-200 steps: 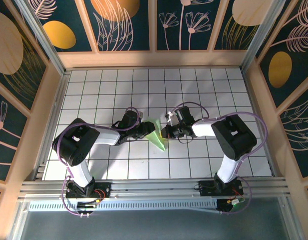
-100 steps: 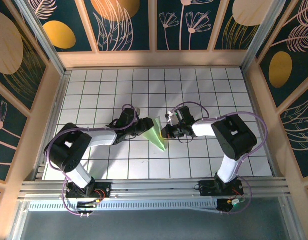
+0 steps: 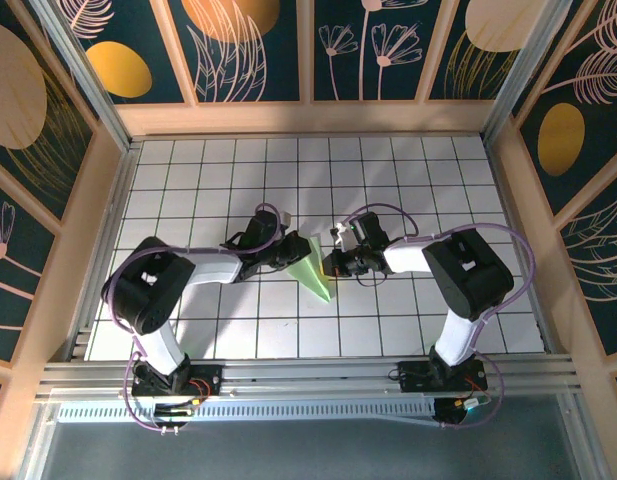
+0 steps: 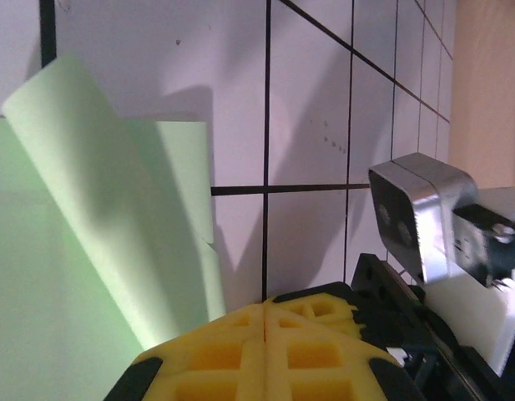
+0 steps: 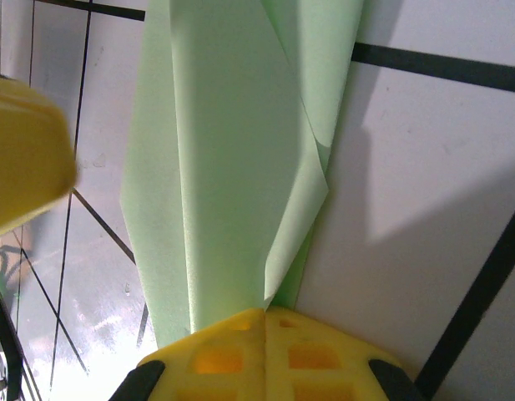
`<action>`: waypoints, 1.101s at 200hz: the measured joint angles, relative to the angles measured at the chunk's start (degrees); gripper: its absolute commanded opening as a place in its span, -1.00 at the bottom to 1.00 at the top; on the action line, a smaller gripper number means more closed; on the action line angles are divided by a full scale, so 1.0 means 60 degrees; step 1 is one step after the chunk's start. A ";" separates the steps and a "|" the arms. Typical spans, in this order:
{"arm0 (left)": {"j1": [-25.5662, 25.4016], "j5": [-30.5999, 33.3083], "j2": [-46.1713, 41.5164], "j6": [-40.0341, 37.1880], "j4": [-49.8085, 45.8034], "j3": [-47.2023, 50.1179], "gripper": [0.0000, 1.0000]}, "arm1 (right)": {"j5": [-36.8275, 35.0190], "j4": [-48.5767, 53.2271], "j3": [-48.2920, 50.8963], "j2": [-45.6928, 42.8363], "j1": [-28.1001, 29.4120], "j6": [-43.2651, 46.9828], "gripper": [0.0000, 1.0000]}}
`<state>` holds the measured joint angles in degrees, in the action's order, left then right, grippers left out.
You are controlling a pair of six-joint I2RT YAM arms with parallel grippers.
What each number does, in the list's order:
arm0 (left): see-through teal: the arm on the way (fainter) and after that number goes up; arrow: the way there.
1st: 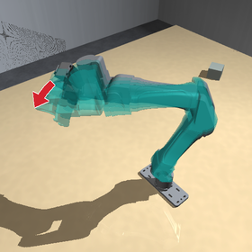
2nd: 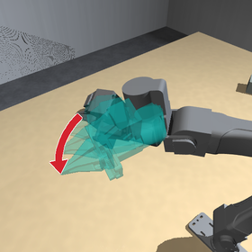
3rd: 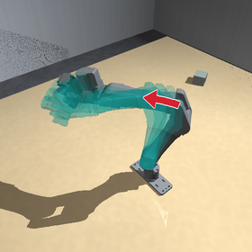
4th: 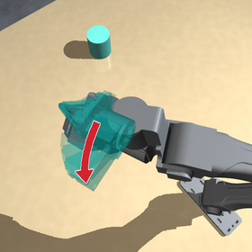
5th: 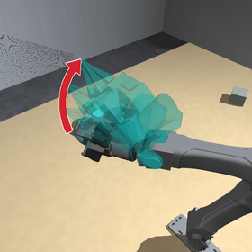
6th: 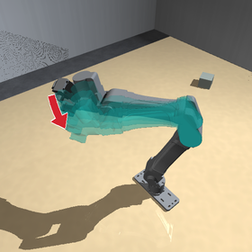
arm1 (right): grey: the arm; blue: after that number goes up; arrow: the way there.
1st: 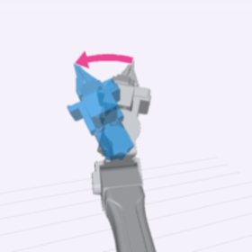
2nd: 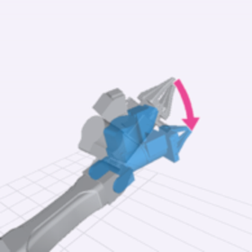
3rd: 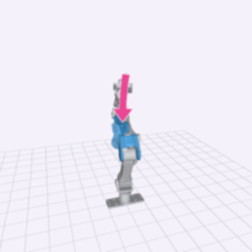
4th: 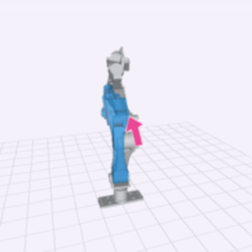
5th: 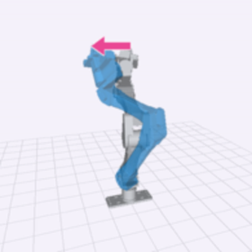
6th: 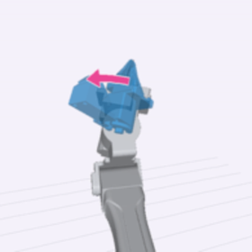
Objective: Fold a paper plane with a square sheet of paper (fold left side to right side)
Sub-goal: Fourth fold the wing at the center of the table.
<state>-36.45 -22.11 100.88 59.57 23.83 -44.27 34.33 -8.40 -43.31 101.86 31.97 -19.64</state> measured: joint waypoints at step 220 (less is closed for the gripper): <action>0.0000 0.0382 0.0674 -0.0754 -0.0739 0.0015 -1.00 | -0.0062 0.0382 -0.0277 0.0058 0.0073 -0.0029 -0.73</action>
<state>-36.45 -19.81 104.92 55.05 19.40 -44.18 33.95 -6.11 -44.97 102.21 32.40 -19.81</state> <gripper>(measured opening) 0.048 0.107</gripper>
